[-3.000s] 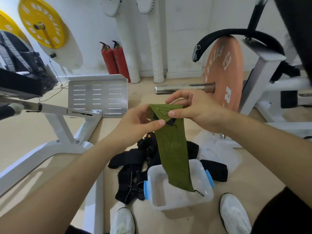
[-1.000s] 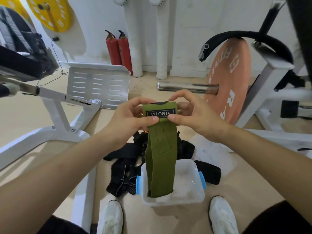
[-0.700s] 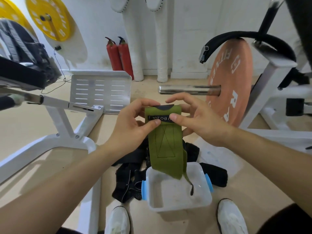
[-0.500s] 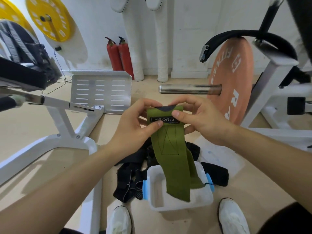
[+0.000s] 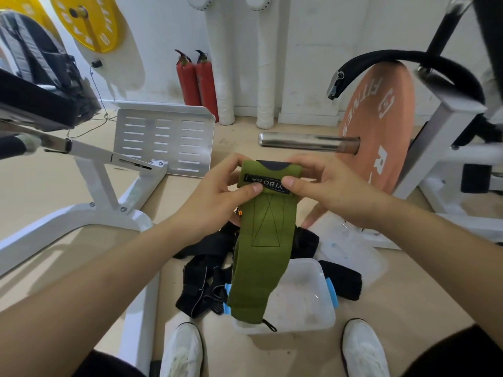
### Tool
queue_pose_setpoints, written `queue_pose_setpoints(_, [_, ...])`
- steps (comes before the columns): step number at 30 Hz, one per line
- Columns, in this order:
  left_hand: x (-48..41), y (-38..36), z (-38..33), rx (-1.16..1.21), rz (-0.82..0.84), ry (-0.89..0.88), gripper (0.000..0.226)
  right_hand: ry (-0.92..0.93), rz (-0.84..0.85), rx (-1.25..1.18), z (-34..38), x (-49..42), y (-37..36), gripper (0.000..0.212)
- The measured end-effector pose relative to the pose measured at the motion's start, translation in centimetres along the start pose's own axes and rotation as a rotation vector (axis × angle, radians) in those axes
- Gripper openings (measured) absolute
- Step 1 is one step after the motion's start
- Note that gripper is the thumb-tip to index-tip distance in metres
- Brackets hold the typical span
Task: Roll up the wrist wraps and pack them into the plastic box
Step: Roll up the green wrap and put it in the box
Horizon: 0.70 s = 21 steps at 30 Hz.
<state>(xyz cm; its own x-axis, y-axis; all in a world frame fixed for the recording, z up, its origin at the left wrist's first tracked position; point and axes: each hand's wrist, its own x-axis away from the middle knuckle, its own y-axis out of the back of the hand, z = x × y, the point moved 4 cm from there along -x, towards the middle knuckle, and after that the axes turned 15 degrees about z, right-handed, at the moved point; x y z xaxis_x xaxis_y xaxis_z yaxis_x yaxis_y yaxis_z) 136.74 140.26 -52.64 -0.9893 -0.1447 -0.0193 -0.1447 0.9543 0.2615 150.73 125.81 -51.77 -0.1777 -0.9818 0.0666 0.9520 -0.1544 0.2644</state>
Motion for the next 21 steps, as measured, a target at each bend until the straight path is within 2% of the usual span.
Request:
queue_pose_setpoints(5, [0.1, 0.0, -0.2, -0.013, -0.065, -0.046, 0.017, -0.081, 0.116, -0.395, -0.2, 0.0, -1.5, 0.034])
queue_pose_setpoints(9, [0.0, -0.4, -0.5, 0.001, -0.085, -0.097, 0.011, -0.038, 0.053, -0.643, -0.1, -0.3, -2.2, 0.037])
queue_pose_setpoints(21, [0.0, -0.1, -0.4, -0.139, -0.093, -0.162, 0.02, 0.048, -0.018, -0.602, 0.1, -0.6, -1.2, 0.042])
